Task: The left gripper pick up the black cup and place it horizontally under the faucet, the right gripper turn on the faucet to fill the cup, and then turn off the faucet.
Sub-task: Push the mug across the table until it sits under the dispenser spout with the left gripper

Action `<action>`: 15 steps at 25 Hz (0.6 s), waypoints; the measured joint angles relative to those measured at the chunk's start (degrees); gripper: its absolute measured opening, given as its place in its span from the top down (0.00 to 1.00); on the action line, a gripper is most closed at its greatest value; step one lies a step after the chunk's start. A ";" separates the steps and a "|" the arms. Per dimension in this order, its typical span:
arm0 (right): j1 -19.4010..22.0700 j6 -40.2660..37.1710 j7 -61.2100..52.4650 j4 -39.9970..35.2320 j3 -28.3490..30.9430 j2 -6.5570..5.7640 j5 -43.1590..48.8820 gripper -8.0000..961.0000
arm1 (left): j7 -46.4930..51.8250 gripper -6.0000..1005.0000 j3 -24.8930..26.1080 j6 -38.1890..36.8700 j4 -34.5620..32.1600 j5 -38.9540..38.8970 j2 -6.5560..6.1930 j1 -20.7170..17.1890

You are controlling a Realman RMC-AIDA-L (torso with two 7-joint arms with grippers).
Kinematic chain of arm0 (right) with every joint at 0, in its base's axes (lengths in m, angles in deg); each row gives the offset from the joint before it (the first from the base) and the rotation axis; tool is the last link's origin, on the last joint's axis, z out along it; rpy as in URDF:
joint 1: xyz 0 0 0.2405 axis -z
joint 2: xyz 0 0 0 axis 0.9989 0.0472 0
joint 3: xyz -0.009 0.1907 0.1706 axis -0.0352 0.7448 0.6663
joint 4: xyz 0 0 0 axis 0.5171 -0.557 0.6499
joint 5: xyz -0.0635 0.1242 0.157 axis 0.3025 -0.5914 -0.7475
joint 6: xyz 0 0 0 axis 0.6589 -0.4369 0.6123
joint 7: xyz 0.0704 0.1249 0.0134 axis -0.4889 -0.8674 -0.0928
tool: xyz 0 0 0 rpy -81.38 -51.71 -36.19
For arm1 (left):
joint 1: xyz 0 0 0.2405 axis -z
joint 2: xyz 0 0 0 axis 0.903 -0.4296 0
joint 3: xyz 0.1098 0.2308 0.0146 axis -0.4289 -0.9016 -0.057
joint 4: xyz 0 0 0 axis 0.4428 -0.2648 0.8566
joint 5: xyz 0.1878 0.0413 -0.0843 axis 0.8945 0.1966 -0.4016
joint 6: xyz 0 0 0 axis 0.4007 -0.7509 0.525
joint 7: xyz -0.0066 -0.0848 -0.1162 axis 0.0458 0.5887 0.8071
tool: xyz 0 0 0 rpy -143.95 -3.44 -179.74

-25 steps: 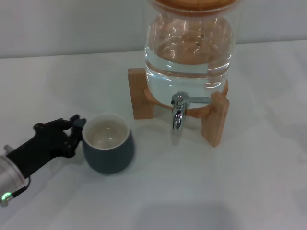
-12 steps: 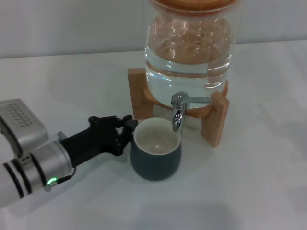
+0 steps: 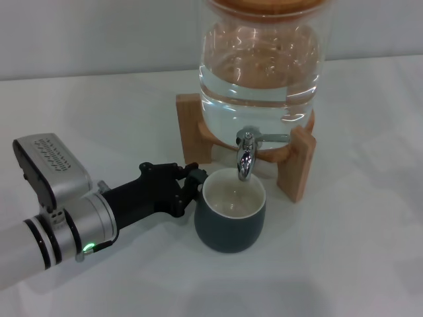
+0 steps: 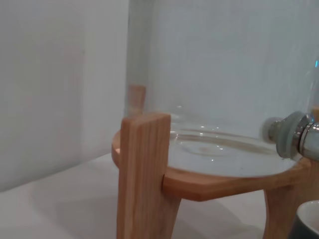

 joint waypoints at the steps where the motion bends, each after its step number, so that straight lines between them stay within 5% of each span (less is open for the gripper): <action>1: -0.04 0.00 0.00 0.00 0.00 0.00 0.02 0.10 | -0.58 0.85 0.08 -0.08 0.56 -0.09 0.00 0.51; 15: -0.13 -0.30 0.00 0.00 0.01 0.00 0.09 0.10 | -2.06 0.85 0.58 -1.08 2.71 -0.29 -0.03 2.55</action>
